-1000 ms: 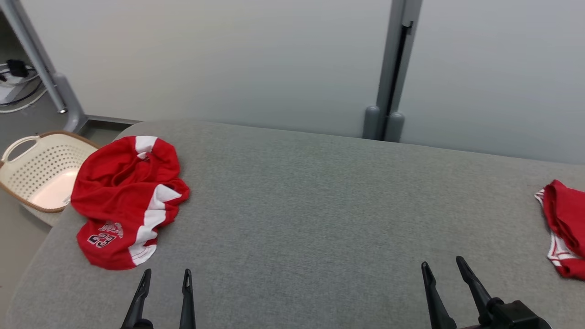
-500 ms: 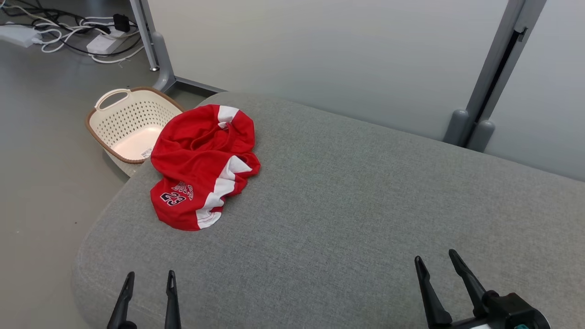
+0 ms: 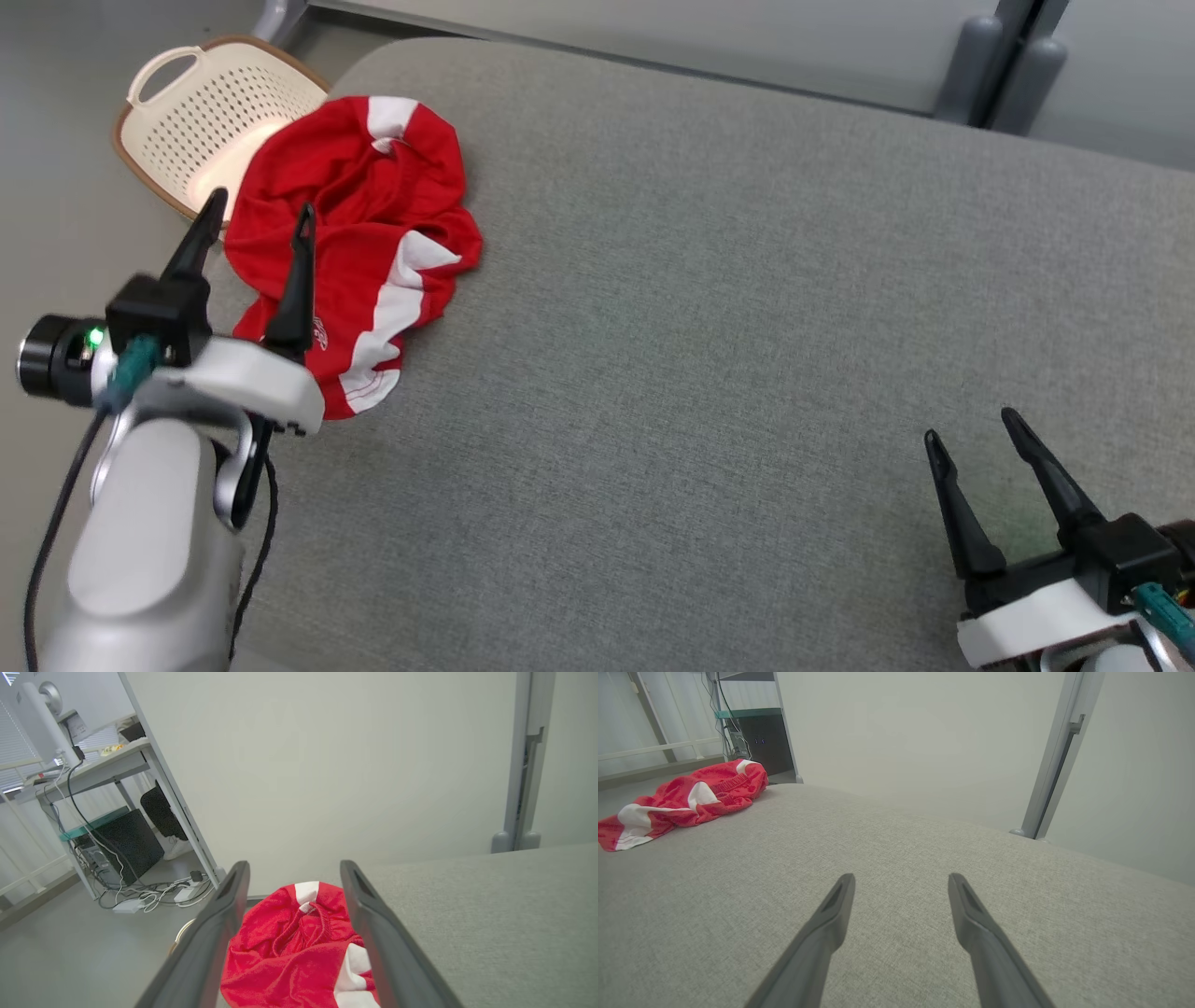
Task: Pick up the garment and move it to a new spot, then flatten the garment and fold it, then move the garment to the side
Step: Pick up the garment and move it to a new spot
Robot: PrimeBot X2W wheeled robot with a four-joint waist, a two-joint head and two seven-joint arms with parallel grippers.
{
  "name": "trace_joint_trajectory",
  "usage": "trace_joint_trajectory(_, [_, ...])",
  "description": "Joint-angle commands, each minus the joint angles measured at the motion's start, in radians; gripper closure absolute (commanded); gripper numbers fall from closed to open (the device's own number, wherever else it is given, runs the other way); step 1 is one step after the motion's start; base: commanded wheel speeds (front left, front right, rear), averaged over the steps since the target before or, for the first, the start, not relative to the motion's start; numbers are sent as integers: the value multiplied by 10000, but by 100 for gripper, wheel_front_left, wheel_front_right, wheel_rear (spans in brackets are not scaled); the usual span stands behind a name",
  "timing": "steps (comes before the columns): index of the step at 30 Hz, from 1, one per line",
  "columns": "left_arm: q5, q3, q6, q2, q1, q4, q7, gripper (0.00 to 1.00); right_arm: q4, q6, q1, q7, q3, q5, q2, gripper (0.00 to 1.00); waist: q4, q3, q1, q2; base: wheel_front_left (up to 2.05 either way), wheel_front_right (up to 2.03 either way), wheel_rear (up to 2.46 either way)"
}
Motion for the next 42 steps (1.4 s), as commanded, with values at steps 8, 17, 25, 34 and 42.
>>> trace_joint_trajectory(8, [-1838,-1360,-407,665,-3312,3661,3047,0,-207,-19,-977,-57,96,-100,-466,0,-1341,1819,0,0,0,0,0])
trace_joint_trajectory(17, [-4804,-4498,-391,2158,-4118,4689,5634,0,-291,-22,-1186,-28,-144,-155,-486,0,-2025,2668,0,0,0,0,0])
trace_joint_trajectory(25, [-5945,-5871,-374,3162,-4100,4360,4351,100,-202,-23,-1260,15,-242,-250,-394,0,-1998,2916,0,0,0,0,0])
trace_joint_trajectory(34, [-7780,-5903,-385,3401,-3771,3752,1031,100,-97,-13,-1480,-26,-55,-30,133,0,-2271,1795,0,0,0,0,0])
trace_joint_trajectory(42, [-8252,-6366,-392,3843,-3174,1874,-42,100,5,-14,-1169,-34,-303,136,917,0,-3120,339,0,0,0,0,0])
